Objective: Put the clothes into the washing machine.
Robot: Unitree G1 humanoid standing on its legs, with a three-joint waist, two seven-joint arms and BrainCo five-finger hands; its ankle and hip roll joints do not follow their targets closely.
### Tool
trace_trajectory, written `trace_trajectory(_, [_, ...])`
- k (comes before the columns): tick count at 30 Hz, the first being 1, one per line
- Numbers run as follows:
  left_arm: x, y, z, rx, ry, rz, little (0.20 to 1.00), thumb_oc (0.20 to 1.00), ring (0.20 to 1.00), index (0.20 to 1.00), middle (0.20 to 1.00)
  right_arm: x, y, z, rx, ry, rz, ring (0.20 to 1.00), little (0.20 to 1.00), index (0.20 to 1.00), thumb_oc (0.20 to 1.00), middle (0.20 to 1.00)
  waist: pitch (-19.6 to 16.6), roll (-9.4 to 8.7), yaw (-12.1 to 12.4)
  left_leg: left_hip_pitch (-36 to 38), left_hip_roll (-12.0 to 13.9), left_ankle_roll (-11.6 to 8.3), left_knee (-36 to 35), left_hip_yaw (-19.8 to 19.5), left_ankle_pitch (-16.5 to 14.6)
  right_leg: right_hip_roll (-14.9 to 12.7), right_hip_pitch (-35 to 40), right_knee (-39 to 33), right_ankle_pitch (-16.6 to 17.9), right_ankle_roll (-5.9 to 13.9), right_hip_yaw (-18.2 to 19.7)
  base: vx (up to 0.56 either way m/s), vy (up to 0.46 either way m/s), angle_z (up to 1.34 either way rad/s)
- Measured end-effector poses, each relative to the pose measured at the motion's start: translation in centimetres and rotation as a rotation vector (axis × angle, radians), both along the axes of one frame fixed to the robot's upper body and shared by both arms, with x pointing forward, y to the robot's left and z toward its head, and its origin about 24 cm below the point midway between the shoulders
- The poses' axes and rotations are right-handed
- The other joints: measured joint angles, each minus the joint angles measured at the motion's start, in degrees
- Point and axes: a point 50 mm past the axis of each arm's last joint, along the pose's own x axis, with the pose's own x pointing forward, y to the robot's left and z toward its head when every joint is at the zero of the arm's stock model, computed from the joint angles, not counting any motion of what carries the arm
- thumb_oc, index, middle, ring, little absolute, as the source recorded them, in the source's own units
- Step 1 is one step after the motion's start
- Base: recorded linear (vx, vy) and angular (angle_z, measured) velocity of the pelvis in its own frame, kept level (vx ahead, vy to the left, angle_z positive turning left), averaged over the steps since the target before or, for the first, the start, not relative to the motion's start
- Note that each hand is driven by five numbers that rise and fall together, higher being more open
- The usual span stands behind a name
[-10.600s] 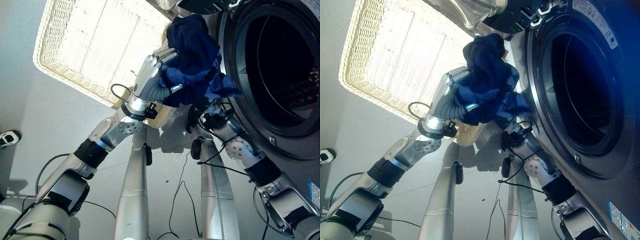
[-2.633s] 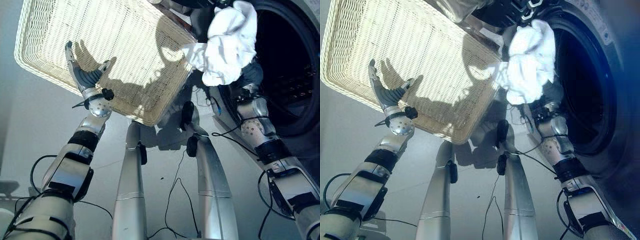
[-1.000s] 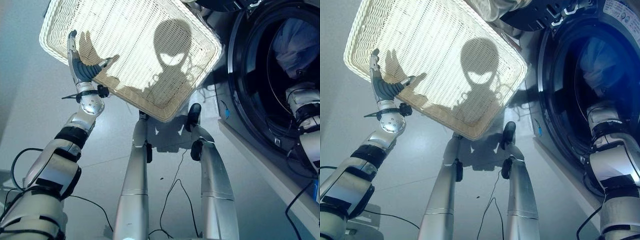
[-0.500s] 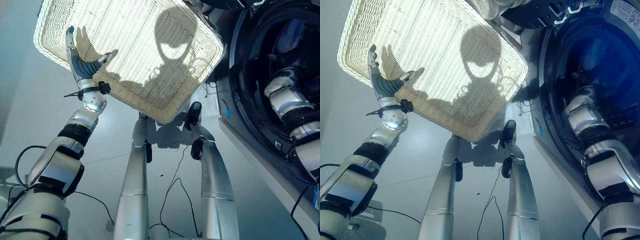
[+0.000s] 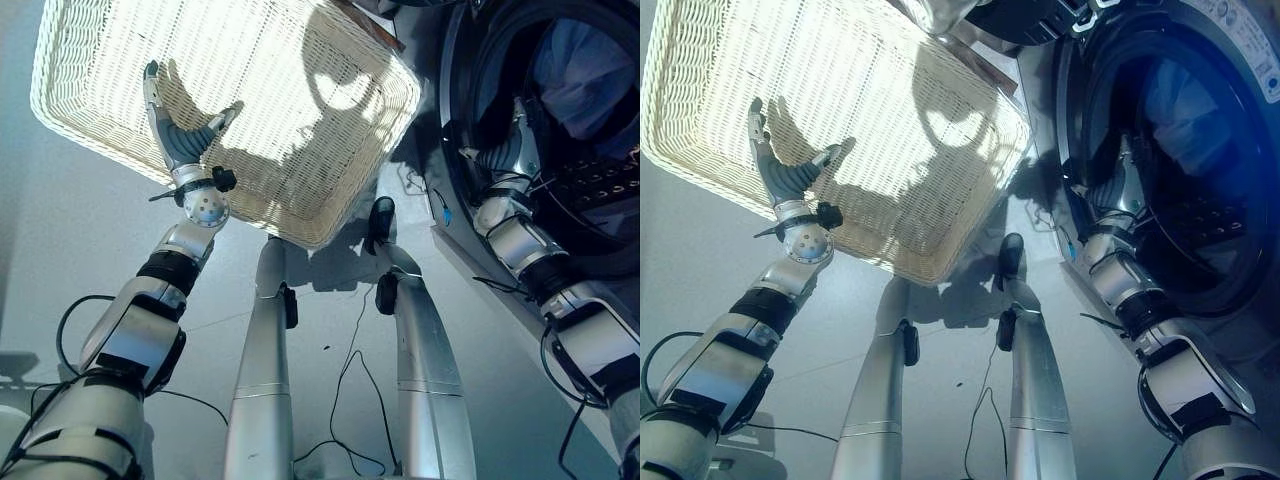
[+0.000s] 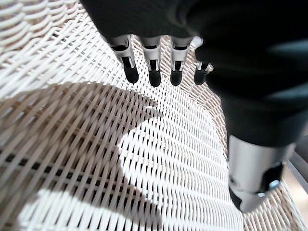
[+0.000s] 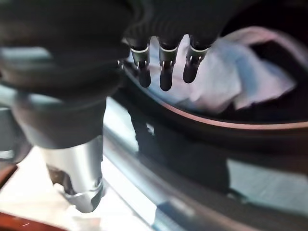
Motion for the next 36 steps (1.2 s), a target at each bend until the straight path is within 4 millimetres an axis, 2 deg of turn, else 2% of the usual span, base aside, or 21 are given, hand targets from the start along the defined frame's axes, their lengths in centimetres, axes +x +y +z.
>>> trace_trajectory(5, [-0.2,-0.5,-1.0,0.009,0.012,-0.008,1.0,1.0,1.0,1.0,1.0,-0.7,2.7,-0.6,-0.04,0.009,0.166,1.0,1.0,1.0,1.0,1.0,0.0,0.0,-0.02,0.85,0.02,-0.15,0.02,0.25,-0.08,0.29,0.29,0.31,-0.04,-0.27,0.82,-0.01,0.023,-0.03])
trace_trajectory(9, [-0.5,-0.6,-2.8,-0.005,0.045,-0.011,1.0,1.0,1.0,1.0,1.0,-1.4,5.0,-2.4,-0.074,0.086,0.313,1.0,1.0,1.0,1.0,1.0,0.0,0.0,-1.01,2.83,0.01,-0.19,0.01,0.44,-0.14,0.3,2.1,0.34,-0.07,-0.24,1.04,-0.03,0.036,-0.01])
trace_trajectory(12, [-0.8,-0.9,-4.3,0.0,0.085,-0.025,1.0,1.0,1.0,1.0,1.0,-2.0,6.3,-4.6,-0.129,0.183,0.421,1.0,1.0,1.0,1.0,1.0,0.0,0.0,-1.13,5.44,0.05,-0.32,-0.06,0.96,-0.28,0.33,4.28,0.54,-0.21,-0.04,1.43,-0.03,0.023,-0.03])
trace_trajectory(17, [-1.5,-0.7,-7.3,-0.001,0.18,-0.044,1.0,1.0,1.0,1.0,1.0,-3.1,6.3,-8.3,-0.121,0.32,0.466,1.0,1.0,1.0,1.0,1.0,-0.04,0.04,-0.95,10.56,0.57,-0.48,-0.37,1.68,-1.11,0.88,9.05,-0.2,-0.49,-0.14,2.08,-0.05,0.036,-0.07])
trace_trajectory(21, [-2.7,-0.8,-11.8,0.005,0.34,-0.101,1.0,1.0,1.0,1.0,1.0,-4.7,6.2,-12.6,-0.062,0.442,0.476,1.0,1.0,1.0,1.0,1.0,-0.04,0.07,-0.9,18.71,1.23,-0.9,-2.42,1.93,-1.12,1.47,17.29,-2.68,-0.48,-0.15,1.77,-0.04,0.0,-0.07])
trace_trajectory(24, [-4.6,-1.0,-16.7,0.001,0.519,-0.139,1.0,1.0,1.0,1.0,1.0,-6.3,5.2,-16.6,-0.007,0.58,0.457,1.0,1.0,1.0,1.0,1.0,-0.06,0.21,-0.18,27.84,1.58,-0.6,-4.76,1.87,-1.22,1.61,26.89,-5.42,-0.66,0.15,1.05,-0.01,-0.008,0.01])
trace_trajectory(26, [-5.7,-0.9,-18.9,-0.004,0.602,-0.153,1.0,1.0,1.0,1.0,1.0,-7.2,4.3,-18.6,0.046,0.66,0.44,1.0,1.0,1.0,1.0,1.0,-0.06,0.27,0.68,32.68,1.67,-0.52,-5.8,1.87,-1.96,1.75,31.9,-6.74,-1.2,0.47,0.88,0.0,-0.01,0.03])
trace_trajectory(27, [-7.4,-0.3,-21.3,-0.004,0.698,-0.155,1.0,1.0,1.0,1.0,1.0,-8.2,3.4,-20.5,0.113,0.734,0.406,1.0,1.0,1.0,1.0,1.0,-0.14,0.4,0.93,37.38,1.65,-0.39,-6.32,1.81,-2.24,1.64,37.15,-8.1,-1.47,0.83,0.69,0.05,-0.016,0.07])
trace_trajectory(32, [-11.4,1.0,-26.2,-0.002,0.934,-0.189,1.0,1.0,1.0,1.0,1.0,-11.5,0.0,-25.2,0.254,0.94,0.299,1.0,1.0,1.0,1.0,1.0,-1.2,2.49,2.15,47.6,2.0,0.14,-8.91,1.6,-3.38,1.2,48.59,-11.93,-1.61,1.41,-0.41,0.15,-0.032,0.1])
trace_trajectory(34, [-13.7,1.3,-28.5,0.004,1.066,-0.23,1.0,1.0,1.0,1.0,1.0,-13.6,-1.4,-27.7,0.368,1.06,0.228,1.0,1.0,1.0,1.0,1.0,-3.58,3.4,2.58,51.76,2.16,0.5,-10.31,1.63,-3.85,1.35,53.33,-14.03,-1.56,1.72,-0.72,0.22,-0.046,0.08])
trace_trajectory(36, [-16.7,0.8,-31.2,-0.031,1.205,-0.279,1.0,1.0,1.0,1.0,1.0,-17.3,-3.0,-30.6,0.453,1.218,0.152,1.0,1.0,1.0,1.0,1.0,-10.19,4.92,3.31,53.38,2.14,0.76,-11.3,1.73,-4.3,1.4,55.74,-16.43,-1.34,2.21,-0.99,0.26,-0.039,0.08])
